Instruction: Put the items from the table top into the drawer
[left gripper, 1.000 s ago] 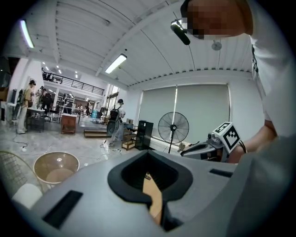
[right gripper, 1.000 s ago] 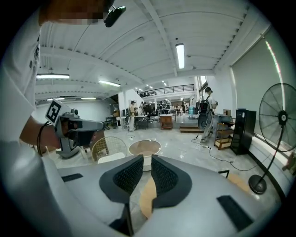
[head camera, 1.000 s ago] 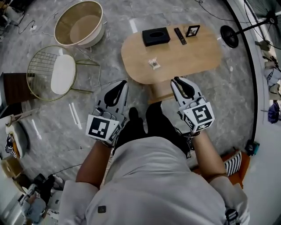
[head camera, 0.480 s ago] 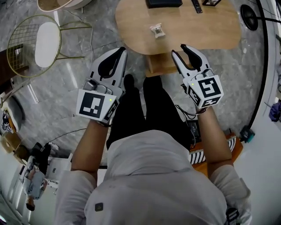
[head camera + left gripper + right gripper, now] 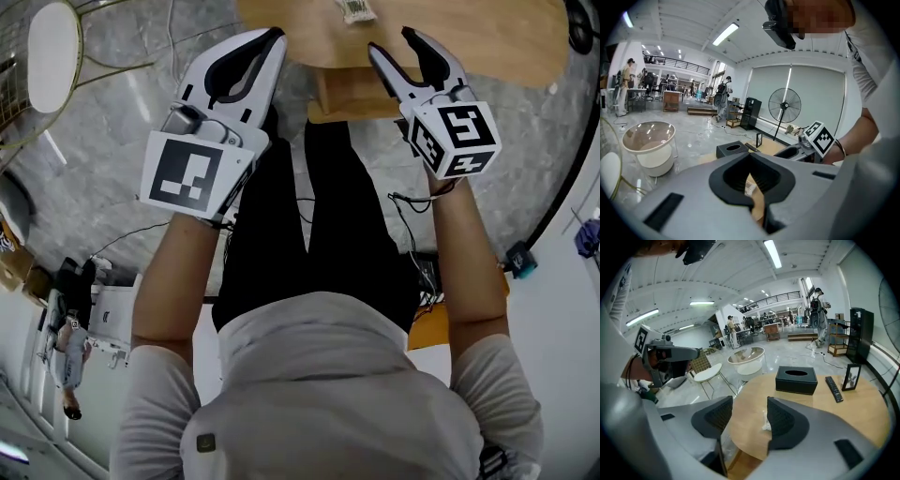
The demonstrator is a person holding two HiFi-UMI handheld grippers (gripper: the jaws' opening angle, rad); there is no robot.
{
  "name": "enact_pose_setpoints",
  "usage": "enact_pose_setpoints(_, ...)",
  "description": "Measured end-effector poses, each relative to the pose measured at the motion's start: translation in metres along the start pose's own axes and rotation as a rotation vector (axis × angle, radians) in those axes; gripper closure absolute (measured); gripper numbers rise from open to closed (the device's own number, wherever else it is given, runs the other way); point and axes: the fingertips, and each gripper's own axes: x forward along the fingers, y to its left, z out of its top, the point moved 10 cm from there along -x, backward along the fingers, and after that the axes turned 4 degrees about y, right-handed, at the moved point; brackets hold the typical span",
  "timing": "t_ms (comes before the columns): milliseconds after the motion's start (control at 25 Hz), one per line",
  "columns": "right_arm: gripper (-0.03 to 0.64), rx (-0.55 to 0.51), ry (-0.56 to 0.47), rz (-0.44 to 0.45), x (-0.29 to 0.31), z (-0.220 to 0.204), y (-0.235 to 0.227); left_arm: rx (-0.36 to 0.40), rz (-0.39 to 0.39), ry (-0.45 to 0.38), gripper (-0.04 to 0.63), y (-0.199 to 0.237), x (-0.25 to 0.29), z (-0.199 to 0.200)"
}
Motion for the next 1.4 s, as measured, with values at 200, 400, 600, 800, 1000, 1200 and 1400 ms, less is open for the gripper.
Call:
enact_pose_setpoints(200, 0.362, 0.017, 0.049, 0.001, 0.051, -0.025, -0.023, -0.032, 0.0, 0.023, 0.586, 0.016, 0.038, -0.039)
enact_pose_setpoints(400, 0.35, 0.036, 0.105, -0.029, 0.106, -0.047, -0.051, -0.071, 0.0, 0.053, 0.586, 0.039, 0.079, -0.074)
enact_pose_setpoints(600, 0.336, 0.039, 0.157, -0.063, 0.153, -0.073, -0.068, -0.087, 0.008, 0.075, 0.586, 0.057, 0.11, -0.101)
enact_pose_setpoints(800, 0.328, 0.055, 0.194, -0.095, 0.181, -0.092, -0.077, -0.096, -0.011, 0.064, 0.586, 0.062, 0.127, -0.111)
enact_pose_setpoints(1000, 0.328, 0.054, 0.224, -0.109, 0.197, -0.098, -0.074, -0.094, -0.006, 0.094, 0.586, 0.063, 0.124, -0.12)
enact_pose_setpoints(1200, 0.333, 0.017, 0.249, -0.17, 0.204, -0.102, -0.078, -0.105, -0.002, 0.104, 0.586, 0.063, 0.126, -0.129)
enact_pose_setpoints(1400, 0.385, -0.019, 0.247, -0.189, 0.201, -0.104, -0.075, -0.097, -0.01, 0.119, 0.586, 0.057, 0.119, -0.134)
